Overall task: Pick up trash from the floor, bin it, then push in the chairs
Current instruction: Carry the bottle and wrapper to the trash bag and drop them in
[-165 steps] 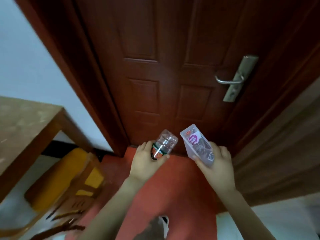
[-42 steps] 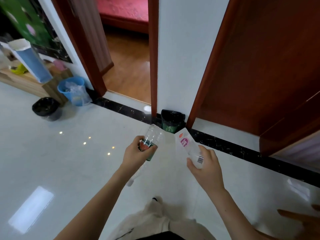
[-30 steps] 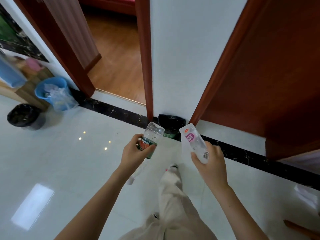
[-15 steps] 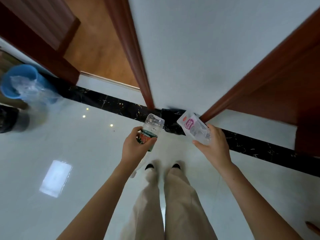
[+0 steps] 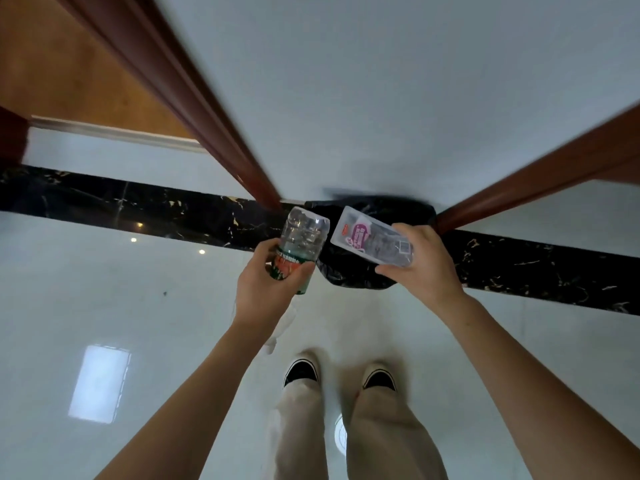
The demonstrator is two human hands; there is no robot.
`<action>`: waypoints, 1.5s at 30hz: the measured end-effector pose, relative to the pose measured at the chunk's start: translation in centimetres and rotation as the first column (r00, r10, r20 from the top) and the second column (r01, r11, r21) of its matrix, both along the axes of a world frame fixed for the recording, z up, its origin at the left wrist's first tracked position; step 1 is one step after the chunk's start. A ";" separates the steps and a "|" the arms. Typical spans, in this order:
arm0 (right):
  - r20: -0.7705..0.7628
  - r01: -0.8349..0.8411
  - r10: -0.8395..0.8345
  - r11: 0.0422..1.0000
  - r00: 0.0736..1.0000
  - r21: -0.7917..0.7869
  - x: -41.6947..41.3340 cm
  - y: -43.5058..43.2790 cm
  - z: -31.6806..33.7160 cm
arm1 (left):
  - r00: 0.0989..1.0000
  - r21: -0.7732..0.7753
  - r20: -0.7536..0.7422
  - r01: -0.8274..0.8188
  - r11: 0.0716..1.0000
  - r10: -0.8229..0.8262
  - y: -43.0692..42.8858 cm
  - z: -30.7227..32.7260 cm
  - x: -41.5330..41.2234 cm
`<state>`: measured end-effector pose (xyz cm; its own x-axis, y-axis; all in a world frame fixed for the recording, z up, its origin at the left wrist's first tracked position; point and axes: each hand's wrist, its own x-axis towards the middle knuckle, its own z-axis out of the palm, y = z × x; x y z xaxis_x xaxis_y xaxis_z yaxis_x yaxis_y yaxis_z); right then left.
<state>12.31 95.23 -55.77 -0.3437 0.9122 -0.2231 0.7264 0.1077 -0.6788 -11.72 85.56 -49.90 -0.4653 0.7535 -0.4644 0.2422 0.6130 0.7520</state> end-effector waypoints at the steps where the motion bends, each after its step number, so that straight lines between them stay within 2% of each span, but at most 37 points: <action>1: 0.002 -0.005 0.005 1.000 1.000 -0.008 0.1 0.2 -1.7 | 1.000 -0.002 -0.004 0.005 1.000 -0.005 0.1 -1.6 -0.1; 8: 0.081 -0.050 0.049 0.999 0.996 0.014 0.5 1.2 -7.2 | 0.999 -0.007 0.008 0.052 0.999 -0.052 1.1 -6.9 0.5; 13: 0.036 0.008 -0.010 0.999 0.999 0.044 0.9 1.5 -6.2 | 0.994 -0.002 -0.018 0.105 0.994 -0.105 2.5 -6.4 1.2; 17: 0.046 0.037 -0.042 0.994 0.998 0.101 2.2 1.4 -4.0 | 0.967 0.016 -0.085 0.244 0.970 -0.242 4.5 -5.4 2.2; 20: 0.086 0.014 -0.028 0.987 0.996 0.160 3.7 1.4 -3.2 | 0.881 0.015 -0.246 0.421 0.907 -0.405 6.0 -6.0 3.0; 25: 0.241 -0.102 0.032 0.954 0.970 0.281 5.9 1.3 -3.1 | 0.665 -0.010 -0.488 0.644 0.765 -0.566 8.0 -7.5 5.5; 29: 0.304 -0.132 0.036 0.945 0.952 0.300 6.6 1.0 -4.1 | 0.534 -0.070 -0.547 0.738 0.671 -0.644 9.1 -9.7 7.4; 34: 0.259 -0.055 -0.025 0.954 0.966 0.295 7.1 1.2 -5.0 | 0.433 -0.118 -0.569 0.798 0.591 -0.699 10.4 -12.3 9.5; 40: 0.276 -0.036 -0.041 0.963 0.960 0.267 8.0 1.2 -5.5 | 0.456 -0.101 -0.588 0.778 0.620 -0.668 11.5 -13.3 10.1; 45: 0.258 -0.010 -0.058 0.967 0.964 0.256 7.7 0.6 -2.3 | 0.484 -0.060 -0.597 0.769 0.637 -0.640 10.2 -9.5 9.2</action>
<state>20.04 95.78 -58.07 -0.2821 0.9573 -0.0630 0.8786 0.2315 -0.4176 -2.55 95.79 -59.37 0.1600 0.9773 -0.1385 0.9031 -0.0883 0.4203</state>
